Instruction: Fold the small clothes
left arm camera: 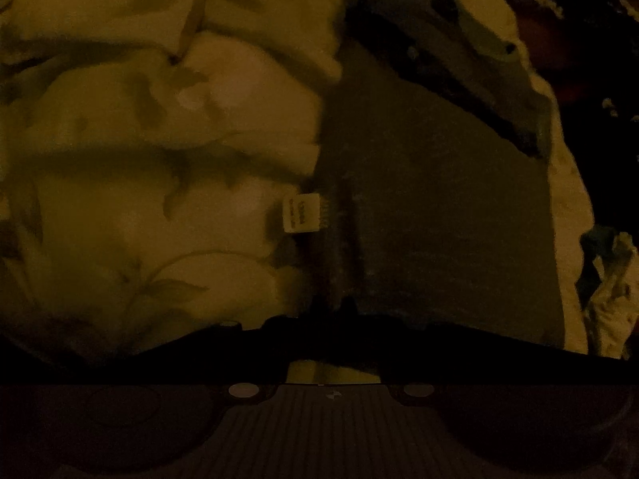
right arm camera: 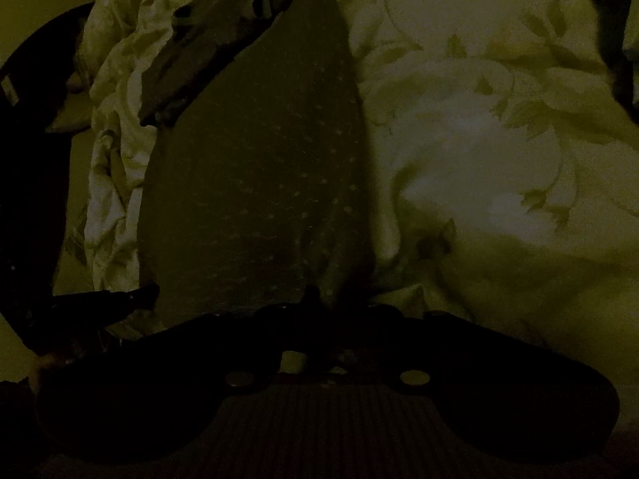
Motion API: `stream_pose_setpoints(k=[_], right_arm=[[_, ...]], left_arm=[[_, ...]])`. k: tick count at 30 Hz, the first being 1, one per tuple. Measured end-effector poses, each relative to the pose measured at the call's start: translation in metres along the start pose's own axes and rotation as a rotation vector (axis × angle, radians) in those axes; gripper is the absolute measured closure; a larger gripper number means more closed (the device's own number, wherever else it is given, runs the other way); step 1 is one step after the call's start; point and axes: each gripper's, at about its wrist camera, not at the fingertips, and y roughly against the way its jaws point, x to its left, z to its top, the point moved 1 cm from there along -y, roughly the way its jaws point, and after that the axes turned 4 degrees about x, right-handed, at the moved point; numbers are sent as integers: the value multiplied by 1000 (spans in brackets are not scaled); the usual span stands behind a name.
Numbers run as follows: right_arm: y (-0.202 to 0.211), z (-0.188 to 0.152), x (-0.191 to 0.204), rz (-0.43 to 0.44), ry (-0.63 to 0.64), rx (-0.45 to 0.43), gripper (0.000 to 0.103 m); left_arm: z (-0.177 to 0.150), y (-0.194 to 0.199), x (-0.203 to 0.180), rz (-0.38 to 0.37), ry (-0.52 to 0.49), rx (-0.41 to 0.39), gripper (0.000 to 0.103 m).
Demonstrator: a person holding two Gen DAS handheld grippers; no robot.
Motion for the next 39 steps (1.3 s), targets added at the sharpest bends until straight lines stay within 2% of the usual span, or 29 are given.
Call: stream_pose_setpoints(k=[5, 9, 13, 18, 23, 29, 34, 39], right_arm=[[20, 5, 9, 9, 7, -28, 94], [40, 21, 17, 78, -37, -54, 94], [52, 56, 29, 138, -68, -109, 94], [62, 116, 40, 195, -128, -186, 94], [61, 174, 54, 177, -130, -237, 94], [47, 218, 65, 154, -165, -266, 94], [31, 249, 61, 136, -241, -269, 94], [14, 270, 62, 100, -302, -289, 94]], left_arm=[[7, 14, -3, -47, 28, -44, 35], [26, 22, -11, -119, 66, -86, 35], [57, 31, -15, -183, 96, -144, 36], [115, 38, -22, -242, 132, -245, 37], [166, 38, -31, -257, 156, -295, 37], [215, 22, -40, -246, 159, -305, 36], [238, 3, -34, -250, 229, -284, 36], [254, -11, -33, -218, 255, -256, 34]])
